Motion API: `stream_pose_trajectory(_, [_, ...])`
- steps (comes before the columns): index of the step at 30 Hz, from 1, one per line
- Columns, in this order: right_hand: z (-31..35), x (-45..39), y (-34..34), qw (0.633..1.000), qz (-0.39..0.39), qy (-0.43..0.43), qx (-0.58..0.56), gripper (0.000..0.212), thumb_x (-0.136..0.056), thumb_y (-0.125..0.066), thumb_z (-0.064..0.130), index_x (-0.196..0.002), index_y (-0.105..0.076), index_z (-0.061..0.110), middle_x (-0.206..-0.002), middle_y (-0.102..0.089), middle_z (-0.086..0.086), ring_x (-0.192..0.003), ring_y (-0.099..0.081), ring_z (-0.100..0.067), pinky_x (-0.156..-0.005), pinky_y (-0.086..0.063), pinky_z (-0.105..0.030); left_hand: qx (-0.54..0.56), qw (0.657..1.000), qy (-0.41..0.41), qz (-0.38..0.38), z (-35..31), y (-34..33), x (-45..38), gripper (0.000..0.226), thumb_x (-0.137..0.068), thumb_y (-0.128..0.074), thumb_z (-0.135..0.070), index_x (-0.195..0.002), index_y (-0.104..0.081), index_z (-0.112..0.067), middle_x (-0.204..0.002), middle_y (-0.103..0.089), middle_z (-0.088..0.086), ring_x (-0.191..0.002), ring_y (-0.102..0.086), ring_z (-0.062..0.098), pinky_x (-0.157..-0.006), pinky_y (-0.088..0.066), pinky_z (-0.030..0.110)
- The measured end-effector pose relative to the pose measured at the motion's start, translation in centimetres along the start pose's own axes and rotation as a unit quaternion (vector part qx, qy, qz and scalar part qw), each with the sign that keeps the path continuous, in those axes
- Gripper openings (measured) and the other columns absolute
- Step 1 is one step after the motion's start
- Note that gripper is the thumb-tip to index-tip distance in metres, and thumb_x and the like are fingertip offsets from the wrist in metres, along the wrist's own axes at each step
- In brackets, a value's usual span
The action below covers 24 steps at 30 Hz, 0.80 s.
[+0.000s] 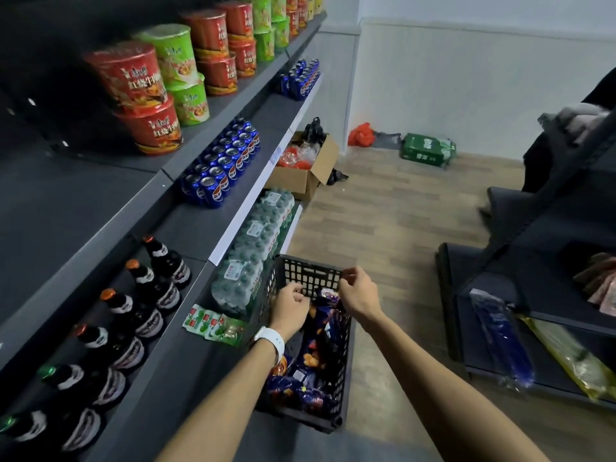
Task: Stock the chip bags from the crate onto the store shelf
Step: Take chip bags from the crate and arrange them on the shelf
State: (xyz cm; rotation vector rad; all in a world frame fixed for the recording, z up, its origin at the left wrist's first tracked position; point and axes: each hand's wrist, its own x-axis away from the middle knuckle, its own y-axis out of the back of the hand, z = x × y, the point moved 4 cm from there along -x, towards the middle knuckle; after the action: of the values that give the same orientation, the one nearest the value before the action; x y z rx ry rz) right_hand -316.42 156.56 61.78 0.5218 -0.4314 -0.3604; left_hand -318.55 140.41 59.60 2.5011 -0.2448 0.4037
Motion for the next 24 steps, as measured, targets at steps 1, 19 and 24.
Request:
stream_pose_trajectory(1, [-0.3, -1.3, -0.3, 1.0, -0.003, -0.007, -0.004, 0.025, -0.094, -0.049, 0.017, -0.116, -0.061, 0.01, -0.113, -0.067, -0.011, -0.103, -0.063, -0.028, -0.093, -0.051, -0.04, 0.004, 1.0, 0.009, 0.008, 0.5, -0.6, -1.2, 0.033, -0.096, -0.05, -0.011, -0.128, -0.056, -0.008, -0.112, -0.067, 0.009, -0.097, -0.061, 0.022, -0.085, -0.049, 0.03])
stream_pose_trajectory(19, [-15.9, -16.4, -15.9, 0.991, 0.098, -0.095, 0.019, 0.03, -0.098, -0.049, 0.019, -0.127, -0.056, 0.014, -0.122, -0.065, -0.005, -0.107, -0.061, -0.019, -0.097, -0.05, -0.037, -0.01, 0.995, 0.083, 0.053, 14.1, -15.9, -20.4, 0.031, -0.087, -0.061, -0.007, -0.117, -0.063, -0.015, -0.106, -0.071, 0.006, -0.097, -0.065, 0.022, -0.091, -0.053, 0.038])
stream_pose_trajectory(24, [-19.0, -20.4, -18.4, 0.989, 0.099, -0.107, 0.035, 0.03, -0.1, -0.047, 0.022, -0.127, -0.056, 0.012, -0.124, -0.065, -0.008, -0.11, -0.062, -0.024, -0.097, -0.049, -0.038, -0.02, 0.995, 0.077, 0.058, 16.7, -18.9, -24.7, 0.035, -0.089, -0.059, -0.006, -0.123, -0.061, -0.012, -0.105, -0.069, 0.008, -0.1, -0.064, 0.023, -0.092, -0.051, 0.033])
